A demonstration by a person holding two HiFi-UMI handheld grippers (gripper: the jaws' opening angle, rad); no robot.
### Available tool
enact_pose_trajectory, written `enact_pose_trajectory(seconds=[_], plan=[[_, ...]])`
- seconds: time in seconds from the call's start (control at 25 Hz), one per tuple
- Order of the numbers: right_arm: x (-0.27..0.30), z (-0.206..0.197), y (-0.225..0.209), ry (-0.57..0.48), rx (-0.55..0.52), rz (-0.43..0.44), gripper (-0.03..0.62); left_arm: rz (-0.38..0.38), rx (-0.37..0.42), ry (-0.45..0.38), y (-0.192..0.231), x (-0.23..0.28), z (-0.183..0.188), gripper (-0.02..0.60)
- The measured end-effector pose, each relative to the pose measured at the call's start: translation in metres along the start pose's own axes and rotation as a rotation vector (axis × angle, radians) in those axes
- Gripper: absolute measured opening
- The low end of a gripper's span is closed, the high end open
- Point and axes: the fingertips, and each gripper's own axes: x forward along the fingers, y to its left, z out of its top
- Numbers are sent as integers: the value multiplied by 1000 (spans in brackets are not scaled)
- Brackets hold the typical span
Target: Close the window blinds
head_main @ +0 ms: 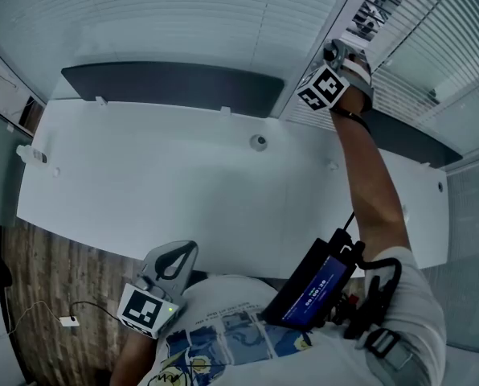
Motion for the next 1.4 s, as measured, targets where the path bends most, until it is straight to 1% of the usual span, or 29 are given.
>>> enact_pose_trajectory(seconds=[0.08,0.2,0.32,0.48,0.64,0.76,0.88,1.08,1.28,1.4], plan=[[0,0,1,4,-28,-12,123,-1,1,-8,0,1,3,6],[1,-1,4,4,-59,-11,123,15,8,17,3,1,-1,6],[-1,-4,1,11,-132,-33,123,7,6,2,-2,1,2,6],[-3,-8,-3,7,-176,-43,123,23,10,25,-8,2,2,6],[-4,-10,-3,14,-231,-45,123,14,15,14,-12,1,3,6],[-5,-9,-2,19,-280,-50,123,26,31,2,-10,-1,6,6],[-5,-8,-3,23,-324,-54,123,32,26,8,-9,-2,4,6],[-3,-4,-4,19,-367,-61,123,25,31,-13,-13,3,8,6],[0,-2,-4,7,-430,-69,123,9,36,-11,-15,5,7,6],[0,-2,-2,-11,-413,-57,124,-3,19,3,-21,5,7,6]])
